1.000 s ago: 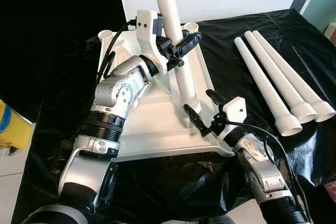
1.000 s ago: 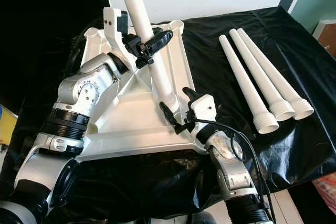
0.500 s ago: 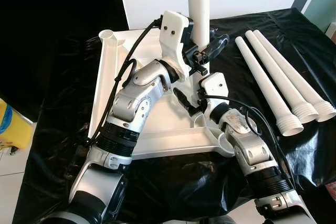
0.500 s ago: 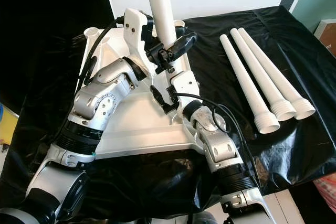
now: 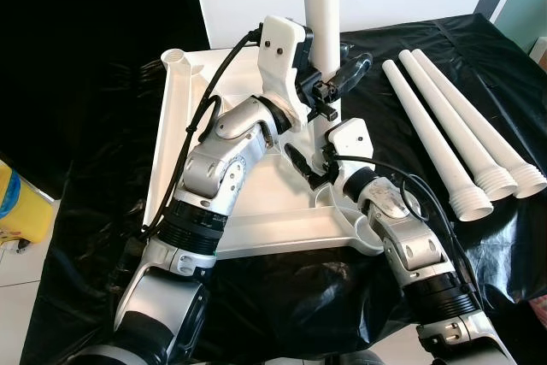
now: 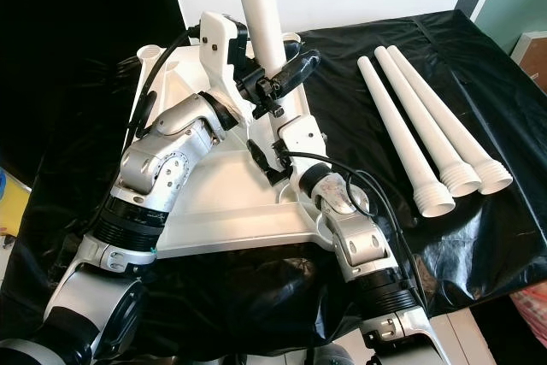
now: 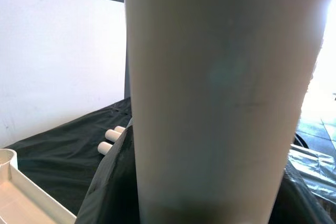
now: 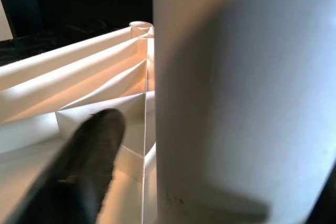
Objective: Building children table
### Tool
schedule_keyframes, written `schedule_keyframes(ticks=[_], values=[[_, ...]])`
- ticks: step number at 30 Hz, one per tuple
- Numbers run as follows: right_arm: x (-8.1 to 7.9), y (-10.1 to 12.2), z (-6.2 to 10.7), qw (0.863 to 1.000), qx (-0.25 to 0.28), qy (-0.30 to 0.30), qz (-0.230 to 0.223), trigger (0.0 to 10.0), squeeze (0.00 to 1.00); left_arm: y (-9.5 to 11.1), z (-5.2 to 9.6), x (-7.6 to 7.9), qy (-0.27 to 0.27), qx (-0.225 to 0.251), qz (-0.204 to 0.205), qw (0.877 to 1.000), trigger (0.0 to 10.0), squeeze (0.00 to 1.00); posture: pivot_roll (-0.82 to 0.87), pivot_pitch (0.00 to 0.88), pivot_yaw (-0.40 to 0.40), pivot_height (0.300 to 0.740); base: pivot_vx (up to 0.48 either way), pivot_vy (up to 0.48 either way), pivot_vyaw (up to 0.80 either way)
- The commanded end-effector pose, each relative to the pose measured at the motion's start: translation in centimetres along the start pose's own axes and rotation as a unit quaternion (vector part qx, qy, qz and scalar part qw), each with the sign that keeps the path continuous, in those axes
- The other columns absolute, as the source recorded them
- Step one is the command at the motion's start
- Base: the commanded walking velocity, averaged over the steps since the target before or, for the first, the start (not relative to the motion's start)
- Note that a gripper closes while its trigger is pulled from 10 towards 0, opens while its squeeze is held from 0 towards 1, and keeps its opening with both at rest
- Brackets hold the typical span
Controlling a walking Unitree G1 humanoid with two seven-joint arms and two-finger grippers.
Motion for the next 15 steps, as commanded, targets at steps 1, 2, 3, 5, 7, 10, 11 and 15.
schedule_keyframes(ticks=[1,2,3,5,7,10,11,15], values=[[-0.46,0.41,0.06,1.000,0.010,0.010,-0.005,0.2,0.00,0.30,-0.17,0.87,-0.019,0.007,-0.005,1.000,10.0,0.00,-0.02,0.087,0.032,0.740,0.000,0.000,0.00],[-0.46,0.55,0.09,1.000,0.012,0.010,-0.006,0.2,0.00,0.25,-0.18,0.95,-0.020,0.007,-0.004,1.000,10.0,0.00,-0.02,0.086,0.031,0.740,0.000,0.000,0.00],[-0.46,0.63,0.11,1.000,0.014,0.010,-0.007,0.2,0.00,0.21,-0.19,1.01,-0.020,0.006,-0.004,1.000,10.0,0.00,-0.02,0.086,0.031,0.740,0.000,0.000,0.00],[-0.43,0.70,0.16,1.000,0.015,0.009,-0.007,0.0,0.00,0.06,-0.23,1.16,-0.022,0.005,-0.004,1.000,10.0,0.00,-0.02,0.084,0.029,0.740,0.000,0.000,0.00],[-0.40,0.70,0.23,1.000,0.016,0.009,-0.009,0.0,0.00,0.01,-0.26,1.26,-0.023,0.005,-0.004,1.000,10.0,0.00,-0.02,0.081,0.027,0.740,0.000,0.000,0.00],[-0.24,0.66,0.27,1.000,0.015,0.003,-0.013,0.0,0.00,0.03,-0.30,1.27,-0.024,0.006,-0.003,1.000,10.0,0.00,-0.02,0.081,0.026,0.740,0.000,0.000,0.00],[-0.17,0.61,0.29,1.000,0.014,0.000,-0.015,0.0,0.00,0.03,-0.31,1.30,-0.024,0.006,-0.003,1.000,10.0,0.00,-0.03,0.078,0.025,0.740,0.000,0.000,0.00],[-0.02,0.53,0.34,1.000,0.012,-0.006,-0.019,0.0,0.00,0.02,-0.31,1.39,-0.026,0.007,-0.004,1.000,10.0,0.00,-0.03,0.077,0.024,0.740,0.000,0.000,0.00]])
Point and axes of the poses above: a point about 5 cm out from each wrist's last joint towards the gripper, its own z axis pointing back from the gripper into the wrist, its own y axis along the axis of the wrist's last joint, x = y × z, the point moved 3 cm from there along -z, pointing out of the wrist towards the gripper, and after that the axes turned 2 degrees about -z, right-handed, at the moved point
